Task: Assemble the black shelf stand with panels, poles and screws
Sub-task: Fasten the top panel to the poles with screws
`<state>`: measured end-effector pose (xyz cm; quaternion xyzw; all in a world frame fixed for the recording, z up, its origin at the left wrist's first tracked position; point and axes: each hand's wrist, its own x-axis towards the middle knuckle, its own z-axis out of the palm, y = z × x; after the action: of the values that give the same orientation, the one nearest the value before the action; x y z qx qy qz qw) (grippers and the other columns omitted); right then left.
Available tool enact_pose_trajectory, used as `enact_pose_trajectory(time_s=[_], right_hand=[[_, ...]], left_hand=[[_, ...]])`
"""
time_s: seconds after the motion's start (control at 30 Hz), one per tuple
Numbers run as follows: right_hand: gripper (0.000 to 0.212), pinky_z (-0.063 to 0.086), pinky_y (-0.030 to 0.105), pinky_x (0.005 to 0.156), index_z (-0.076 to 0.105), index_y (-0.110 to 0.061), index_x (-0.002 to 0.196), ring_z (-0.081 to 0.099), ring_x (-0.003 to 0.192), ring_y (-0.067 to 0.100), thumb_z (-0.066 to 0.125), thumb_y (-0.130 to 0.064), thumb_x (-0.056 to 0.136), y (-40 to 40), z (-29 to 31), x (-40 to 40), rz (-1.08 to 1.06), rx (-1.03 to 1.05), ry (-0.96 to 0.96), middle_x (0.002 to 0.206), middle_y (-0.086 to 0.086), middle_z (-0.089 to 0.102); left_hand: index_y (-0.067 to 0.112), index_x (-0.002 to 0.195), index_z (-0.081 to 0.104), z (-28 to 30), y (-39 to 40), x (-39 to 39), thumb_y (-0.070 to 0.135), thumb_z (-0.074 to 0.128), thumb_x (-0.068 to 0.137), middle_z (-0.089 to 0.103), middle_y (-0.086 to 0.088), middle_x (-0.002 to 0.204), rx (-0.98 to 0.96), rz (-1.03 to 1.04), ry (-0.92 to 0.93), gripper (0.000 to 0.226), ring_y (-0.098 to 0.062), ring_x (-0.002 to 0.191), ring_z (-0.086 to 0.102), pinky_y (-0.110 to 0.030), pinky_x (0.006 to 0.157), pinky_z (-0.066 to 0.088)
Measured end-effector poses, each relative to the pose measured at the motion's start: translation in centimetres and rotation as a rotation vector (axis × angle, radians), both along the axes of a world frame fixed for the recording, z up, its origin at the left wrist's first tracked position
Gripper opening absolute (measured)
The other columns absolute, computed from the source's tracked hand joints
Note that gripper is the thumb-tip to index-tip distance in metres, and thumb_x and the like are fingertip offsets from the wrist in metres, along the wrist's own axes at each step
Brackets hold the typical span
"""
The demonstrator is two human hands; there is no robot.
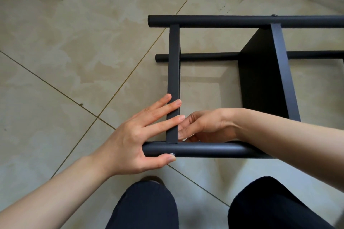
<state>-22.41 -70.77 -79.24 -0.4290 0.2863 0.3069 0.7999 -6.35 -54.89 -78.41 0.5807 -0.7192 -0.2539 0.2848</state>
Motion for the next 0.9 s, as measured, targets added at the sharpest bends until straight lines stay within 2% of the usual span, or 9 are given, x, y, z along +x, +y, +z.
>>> enact_pose_trajectory(time_s=[0.1, 0.13, 0.17, 0.23, 0.37, 0.53, 0.7, 0.77, 0.9], right_hand=[[0.018, 0.049, 0.029, 0.088, 0.06, -0.005, 0.11, 0.06, 0.088, 0.019, 0.059, -0.011, 0.093, 0.0, -0.1, 0.1, 0.014, 0.007, 0.006, 0.093, 0.007, 0.062], [0.014, 0.048, 0.03, 0.088, 0.062, -0.005, 0.105, 0.059, 0.086, 0.018, 0.059, -0.01, 0.093, -0.1, 0.0, 0.2, 0.019, -0.004, 0.012, 0.091, 0.007, 0.063], [0.008, 0.047, 0.03, 0.086, 0.065, -0.006, 0.098, 0.059, 0.082, 0.016, 0.059, -0.009, 0.093, -0.2, 0.3, 0.3, 0.02, -0.019, 0.021, 0.088, 0.005, 0.063], [0.009, 0.046, 0.029, 0.082, 0.066, -0.009, 0.088, 0.057, 0.077, 0.015, 0.058, -0.007, 0.094, -0.3, 0.7, 0.7, 0.021, -0.054, 0.057, 0.083, 0.004, 0.062], [0.008, 0.044, 0.029, 0.079, 0.066, -0.009, 0.088, 0.055, 0.077, 0.017, 0.059, -0.006, 0.092, -0.3, 1.3, 1.3, 0.045, -0.123, 0.14, 0.078, 0.006, 0.062], [0.011, 0.045, 0.025, 0.07, 0.064, -0.013, 0.084, 0.055, 0.069, 0.013, 0.056, -0.009, 0.092, -0.2, 1.8, 1.5, 0.065, -0.122, 0.219, 0.073, 0.002, 0.061], [0.017, 0.047, 0.026, 0.077, 0.07, -0.016, 0.082, 0.06, 0.081, 0.016, 0.06, -0.008, 0.094, -0.2, 2.3, 0.1, 0.066, -0.223, 0.038, 0.086, 0.005, 0.067], [0.024, 0.048, 0.027, 0.082, 0.073, -0.02, 0.084, 0.061, 0.085, 0.015, 0.058, -0.004, 0.094, -0.4, 3.2, -0.5, 0.096, -0.306, -0.032, 0.087, 0.003, 0.069], [0.029, 0.052, 0.025, 0.089, 0.075, -0.022, 0.104, 0.066, 0.085, 0.009, 0.057, -0.002, 0.094, -0.6, 5.2, -2.2, 0.177, -0.545, -0.129, 0.092, -0.003, 0.075]], left_hand=[[0.014, 0.145, 0.048, 0.0, 0.0, 0.0, 0.042, 0.071, 0.087, 0.036, -0.006, 0.16, -0.003, -0.002, 0.001, 0.068, -0.025, 0.153, 0.024, -0.037, 0.121, 0.03], [0.014, 0.145, 0.048, 0.0, 0.0, 0.0, 0.041, 0.071, 0.087, 0.036, -0.006, 0.16, -0.002, -0.004, 0.003, 0.068, -0.025, 0.153, 0.024, -0.037, 0.121, 0.03], [0.014, 0.145, 0.047, 0.0, 0.0, 0.0, 0.041, 0.071, 0.087, 0.036, -0.006, 0.16, -0.003, -0.005, 0.005, 0.068, -0.025, 0.153, 0.024, -0.037, 0.121, 0.029], [0.014, 0.145, 0.048, 0.0, -0.1, 0.0, 0.04, 0.072, 0.087, 0.036, -0.006, 0.16, -0.008, -0.006, 0.006, 0.068, -0.026, 0.153, 0.024, -0.037, 0.121, 0.029], [0.014, 0.145, 0.047, -0.1, 0.0, 0.0, 0.04, 0.071, 0.087, 0.035, -0.006, 0.161, -0.005, -0.005, 0.011, 0.068, -0.026, 0.153, 0.024, -0.038, 0.121, 0.029], [0.015, 0.148, 0.044, -0.1, 0.1, 0.0, 0.04, 0.07, 0.089, 0.031, -0.004, 0.163, 0.01, -0.008, 0.013, 0.07, -0.026, 0.154, 0.021, -0.037, 0.122, 0.026], [0.019, 0.152, 0.038, -0.2, 0.5, -0.3, 0.038, 0.07, 0.088, 0.024, 0.002, 0.166, 0.046, 0.028, 0.058, 0.074, -0.024, 0.155, 0.014, -0.029, 0.123, 0.02], [0.02, 0.149, 0.044, -0.2, 0.4, -0.4, 0.038, 0.071, 0.085, 0.026, 0.0, 0.165, 0.023, 0.057, 0.051, 0.071, -0.026, 0.155, 0.012, -0.033, 0.123, 0.021], [0.022, 0.142, 0.052, 0.1, 0.4, -0.5, 0.037, 0.073, 0.08, 0.031, -0.001, 0.163, -0.009, 0.084, 0.008, 0.067, -0.027, 0.155, 0.013, -0.041, 0.123, 0.024]])
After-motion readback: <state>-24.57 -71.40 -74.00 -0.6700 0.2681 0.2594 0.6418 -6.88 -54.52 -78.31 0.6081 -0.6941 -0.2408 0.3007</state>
